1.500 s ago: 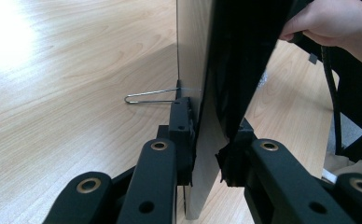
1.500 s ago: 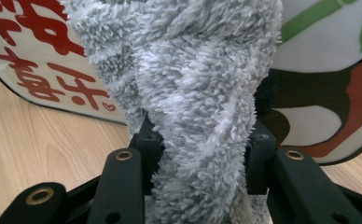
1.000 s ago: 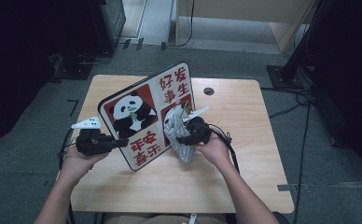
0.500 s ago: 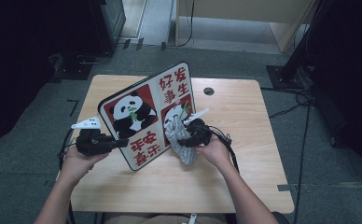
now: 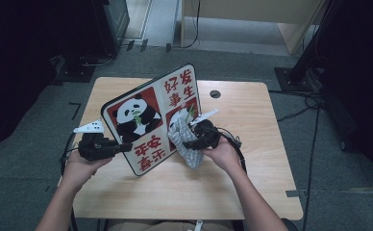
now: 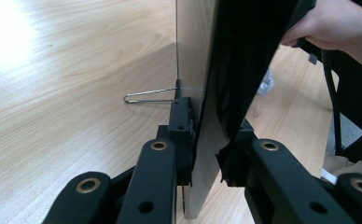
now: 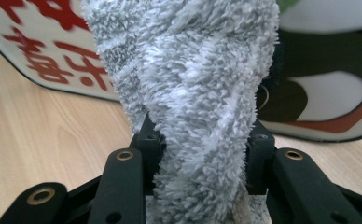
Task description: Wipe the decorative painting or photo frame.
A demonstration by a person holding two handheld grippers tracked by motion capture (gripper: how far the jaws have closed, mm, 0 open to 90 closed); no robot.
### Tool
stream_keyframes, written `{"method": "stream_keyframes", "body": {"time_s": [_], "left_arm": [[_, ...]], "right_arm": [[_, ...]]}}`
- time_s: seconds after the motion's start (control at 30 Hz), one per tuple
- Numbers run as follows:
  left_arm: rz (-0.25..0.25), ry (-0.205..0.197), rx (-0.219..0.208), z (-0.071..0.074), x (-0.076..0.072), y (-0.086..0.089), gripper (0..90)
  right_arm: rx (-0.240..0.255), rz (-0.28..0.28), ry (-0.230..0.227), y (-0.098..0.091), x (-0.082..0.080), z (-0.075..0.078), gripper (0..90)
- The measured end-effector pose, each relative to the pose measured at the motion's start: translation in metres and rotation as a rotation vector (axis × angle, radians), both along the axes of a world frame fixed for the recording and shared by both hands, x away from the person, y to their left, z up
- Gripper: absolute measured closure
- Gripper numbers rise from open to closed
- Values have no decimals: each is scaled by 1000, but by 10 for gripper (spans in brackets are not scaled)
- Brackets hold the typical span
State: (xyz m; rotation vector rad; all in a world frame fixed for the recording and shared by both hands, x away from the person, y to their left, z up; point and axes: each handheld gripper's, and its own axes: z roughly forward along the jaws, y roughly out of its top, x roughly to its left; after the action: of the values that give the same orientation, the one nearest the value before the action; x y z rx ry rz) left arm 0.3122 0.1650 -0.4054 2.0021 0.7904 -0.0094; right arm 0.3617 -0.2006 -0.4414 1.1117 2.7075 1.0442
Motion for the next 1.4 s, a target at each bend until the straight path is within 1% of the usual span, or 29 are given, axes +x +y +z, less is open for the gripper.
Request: {"method": "stream_keyframes", "body": {"time_s": [0.23,0.33,0.5,0.63,0.67,0.8,0.97,1.03,1.13,1.2,1.23,1.33,1.4], "left_arm": [[1,0,1,0,0,0,785],[1,0,0,0,0,0,785],[-2,-2,2,0,0,0,785],[0,-3,3,0,0,0,785],[0,-3,3,0,0,0,786],[0,-3,2,0,1,0,786],[2,-2,-2,0,1,-1,786],[3,-2,-2,0,1,-1,786],[3,-2,-3,0,0,-1,786],[3,-2,-3,-1,1,-1,786],[2,-3,-3,-1,1,-1,786],[1,-2,1,-1,1,0,786],[2,-1,0,-1,1,-1,786]], "right_arm": [[41,0,-18,3,-4,26,614],[41,4,-26,6,-6,37,617],[50,24,-56,11,-10,56,618],[66,37,-61,17,-10,76,618],[70,41,-69,19,-10,82,618],[108,44,-91,26,-8,105,617],[89,55,-116,37,-4,125,616],[89,55,-114,42,-2,134,615],[93,50,-129,51,2,147,608],[87,58,-140,57,6,152,609],[85,55,-138,59,7,153,610],[63,56,-140,66,11,150,612],[60,56,-137,67,12,148,614]]}}
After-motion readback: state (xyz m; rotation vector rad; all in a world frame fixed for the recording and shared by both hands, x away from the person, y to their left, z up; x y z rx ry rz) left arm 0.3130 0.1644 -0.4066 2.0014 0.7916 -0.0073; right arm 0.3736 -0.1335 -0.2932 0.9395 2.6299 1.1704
